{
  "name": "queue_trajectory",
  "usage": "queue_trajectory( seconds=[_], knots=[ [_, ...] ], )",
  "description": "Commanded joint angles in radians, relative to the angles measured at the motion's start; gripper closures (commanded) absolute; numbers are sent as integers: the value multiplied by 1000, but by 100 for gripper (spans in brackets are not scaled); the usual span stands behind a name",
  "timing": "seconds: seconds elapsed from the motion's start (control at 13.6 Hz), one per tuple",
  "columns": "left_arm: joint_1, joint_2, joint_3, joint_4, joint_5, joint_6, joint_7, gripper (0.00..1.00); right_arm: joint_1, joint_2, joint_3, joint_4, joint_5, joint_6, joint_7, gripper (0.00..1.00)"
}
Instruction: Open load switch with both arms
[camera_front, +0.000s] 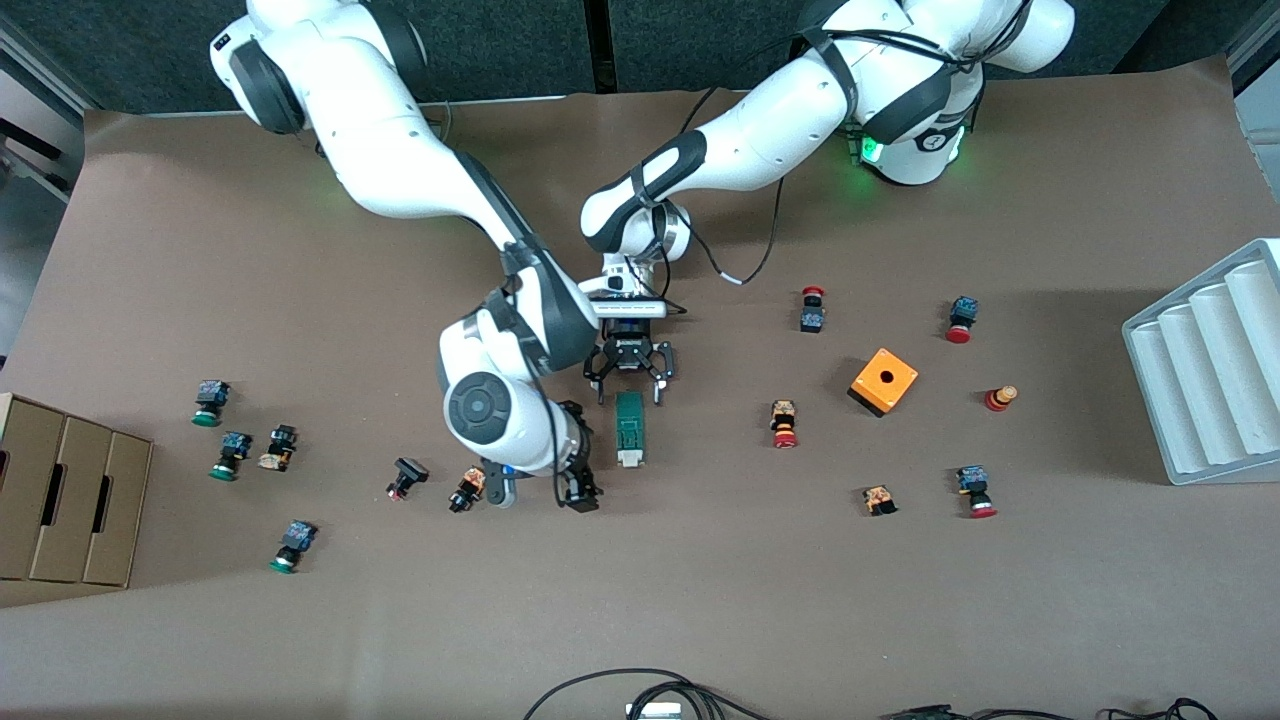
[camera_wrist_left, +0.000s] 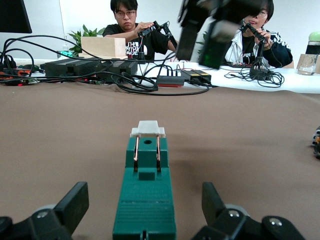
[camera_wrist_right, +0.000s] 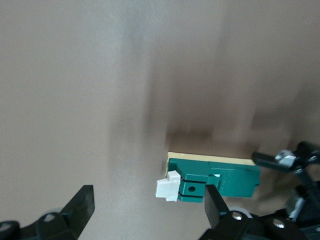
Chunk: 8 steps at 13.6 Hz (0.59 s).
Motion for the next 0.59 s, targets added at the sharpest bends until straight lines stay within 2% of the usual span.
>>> queue_trajectory(
  seconds=[0.0, 0.15, 0.51],
  knots=[
    [-11, 34, 1, 24, 3, -27, -15, 0, 40, 75, -29, 70, 41, 27, 80, 2],
    [-11, 38, 0, 27, 3, -27, -14, 0, 68, 106, -32, 72, 41, 66, 120, 2],
    [-12, 46, -5, 60, 7, -22, 6, 4, 97, 129, -49, 70, 43, 61, 134, 11]
  ],
)
